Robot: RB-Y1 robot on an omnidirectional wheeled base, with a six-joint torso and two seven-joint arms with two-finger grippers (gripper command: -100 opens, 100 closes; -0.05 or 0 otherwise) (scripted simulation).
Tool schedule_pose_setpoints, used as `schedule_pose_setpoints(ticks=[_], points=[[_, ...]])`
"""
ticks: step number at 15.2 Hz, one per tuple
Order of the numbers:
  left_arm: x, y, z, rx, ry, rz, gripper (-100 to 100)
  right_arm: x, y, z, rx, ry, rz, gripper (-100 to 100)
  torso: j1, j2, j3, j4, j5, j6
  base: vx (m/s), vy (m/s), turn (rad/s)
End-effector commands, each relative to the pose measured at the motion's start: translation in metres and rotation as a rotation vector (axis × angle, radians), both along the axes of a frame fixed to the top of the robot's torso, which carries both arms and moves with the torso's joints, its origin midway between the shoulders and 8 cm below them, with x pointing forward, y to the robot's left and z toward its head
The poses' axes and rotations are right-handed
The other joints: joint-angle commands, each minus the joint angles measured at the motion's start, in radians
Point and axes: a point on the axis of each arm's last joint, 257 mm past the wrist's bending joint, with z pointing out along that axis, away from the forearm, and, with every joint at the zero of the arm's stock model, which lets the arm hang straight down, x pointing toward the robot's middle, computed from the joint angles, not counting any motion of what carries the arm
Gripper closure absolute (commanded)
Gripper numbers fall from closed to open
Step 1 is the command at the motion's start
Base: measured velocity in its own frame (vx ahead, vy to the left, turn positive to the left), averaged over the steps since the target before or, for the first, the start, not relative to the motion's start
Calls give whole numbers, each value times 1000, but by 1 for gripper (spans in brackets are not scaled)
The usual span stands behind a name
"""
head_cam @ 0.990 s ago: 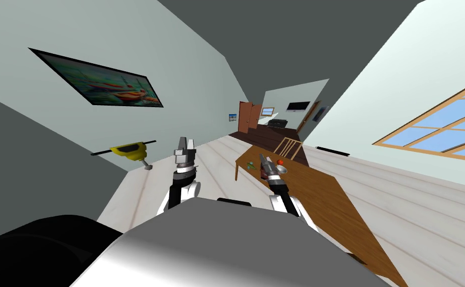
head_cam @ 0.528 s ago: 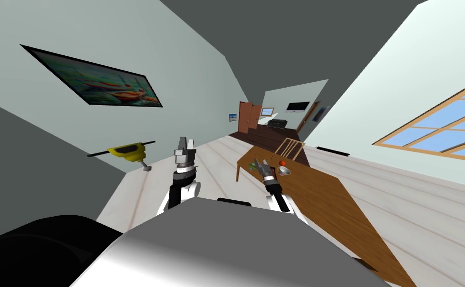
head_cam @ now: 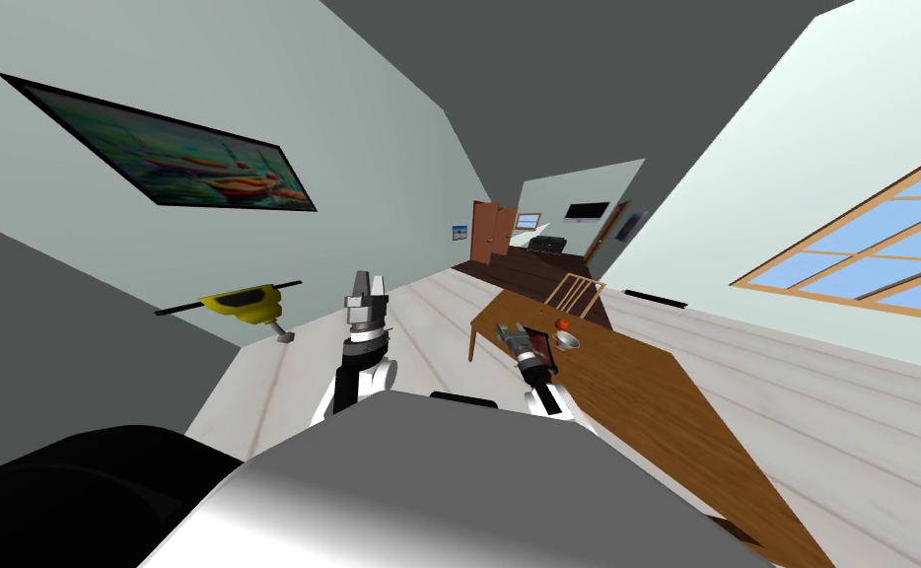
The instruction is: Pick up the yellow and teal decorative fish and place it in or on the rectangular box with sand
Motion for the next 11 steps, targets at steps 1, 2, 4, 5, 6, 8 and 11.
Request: schedule_pose_setpoints(ticks=[1, 2, 4, 5, 6, 8, 11], points=[[0, 0, 0, 0, 0, 0, 0, -2, 3, -17, -79, 20, 9, -100, 0, 0, 0, 0, 0, 0, 61, 39, -43], [0, 0, 0, 0, 0, 0, 0, -3, 4, -36, -150, 47, 20, -100, 0, 0, 0, 0, 0, 0, 72, 37, -59], [0, 0, 0, 0, 0, 0, 0, -4, 5, -51, -245, 60, 37, -100, 0, -1, -1, 0, 0, 0, 60, 40, -51], [0, 0, 0, 0, 0, 0, 0, -5, 4, -56, -259, 68, 38, -100, 0, -1, -1, 0, 0, 0, 59, 37, -45], [0, 0, 0, 0, 0, 0, 0, -7, 2, -75, -339, 92, 55, -100, 0, -1, -1, 0, 0, 0, 63, 34, -66], [0, 0, 0, 0, 0, 0, 0, -10, 0, -92, -426, 107, 75, -100, -1, -1, -1, 0, 0, 0, 64, 22, -60], [0, 0, 0, 0, 0, 0, 0, -14, -4, -113, -525, 130, 100, -100, -2, -2, -1, 0, 0, 0, 70, 13, -56]])
